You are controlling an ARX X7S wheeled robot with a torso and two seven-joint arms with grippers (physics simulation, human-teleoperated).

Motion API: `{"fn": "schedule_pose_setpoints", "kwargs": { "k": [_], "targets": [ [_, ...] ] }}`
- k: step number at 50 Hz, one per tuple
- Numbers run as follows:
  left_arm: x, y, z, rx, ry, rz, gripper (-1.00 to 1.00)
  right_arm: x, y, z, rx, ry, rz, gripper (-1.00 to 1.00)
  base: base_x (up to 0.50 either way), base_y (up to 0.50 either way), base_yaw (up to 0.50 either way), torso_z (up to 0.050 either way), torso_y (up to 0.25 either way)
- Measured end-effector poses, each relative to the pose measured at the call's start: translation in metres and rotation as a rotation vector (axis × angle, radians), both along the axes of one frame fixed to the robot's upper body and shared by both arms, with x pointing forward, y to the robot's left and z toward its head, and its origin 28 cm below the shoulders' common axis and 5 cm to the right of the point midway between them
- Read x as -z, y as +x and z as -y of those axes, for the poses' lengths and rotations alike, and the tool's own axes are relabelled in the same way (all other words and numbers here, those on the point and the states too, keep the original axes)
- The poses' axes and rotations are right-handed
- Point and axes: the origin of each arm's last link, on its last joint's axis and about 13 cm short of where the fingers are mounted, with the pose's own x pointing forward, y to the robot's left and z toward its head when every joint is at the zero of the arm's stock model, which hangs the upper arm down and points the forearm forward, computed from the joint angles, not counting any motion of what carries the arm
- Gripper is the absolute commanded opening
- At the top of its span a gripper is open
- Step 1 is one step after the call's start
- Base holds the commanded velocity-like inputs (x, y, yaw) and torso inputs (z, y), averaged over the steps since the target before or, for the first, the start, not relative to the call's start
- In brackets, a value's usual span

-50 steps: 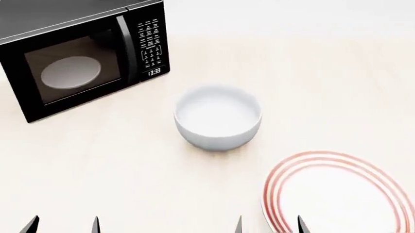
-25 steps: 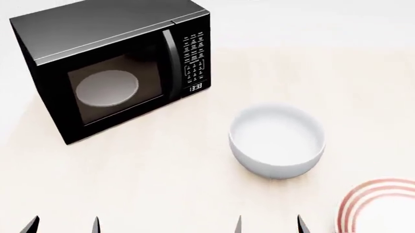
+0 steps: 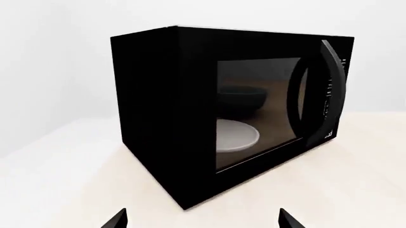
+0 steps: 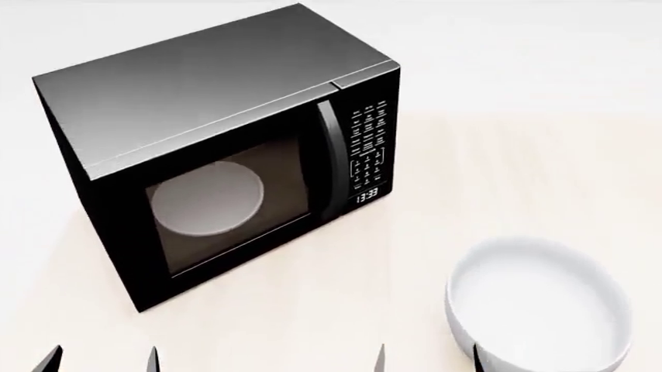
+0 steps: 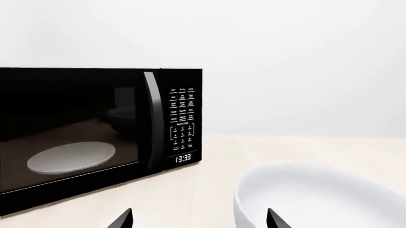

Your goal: Open the microwave.

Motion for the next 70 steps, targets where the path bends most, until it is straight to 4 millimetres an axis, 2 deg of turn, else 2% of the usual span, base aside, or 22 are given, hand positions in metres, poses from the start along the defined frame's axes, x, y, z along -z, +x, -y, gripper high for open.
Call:
{"fn": "schedule_pose_setpoints", "kwargs": {
  "k": [21, 70],
  "targets": [
    [-0.0003, -0.0003, 0.0001, 0.001, -0.007, 0.001, 1.00, 0.0000, -0.0002, 0.0006, -0.009, 0.012, 0.003, 1.00, 0.49, 0.06, 0.00, 0.000, 0.000],
    [0.0001, 0.0008, 0.0009, 0.003, 0.012, 0.002, 1.00, -0.0031, -0.0032, -0.0020, -0.033, 0.008, 0.029, 1.00, 0.00, 0.00, 0.00, 0.000, -0.106]
  ]
}}
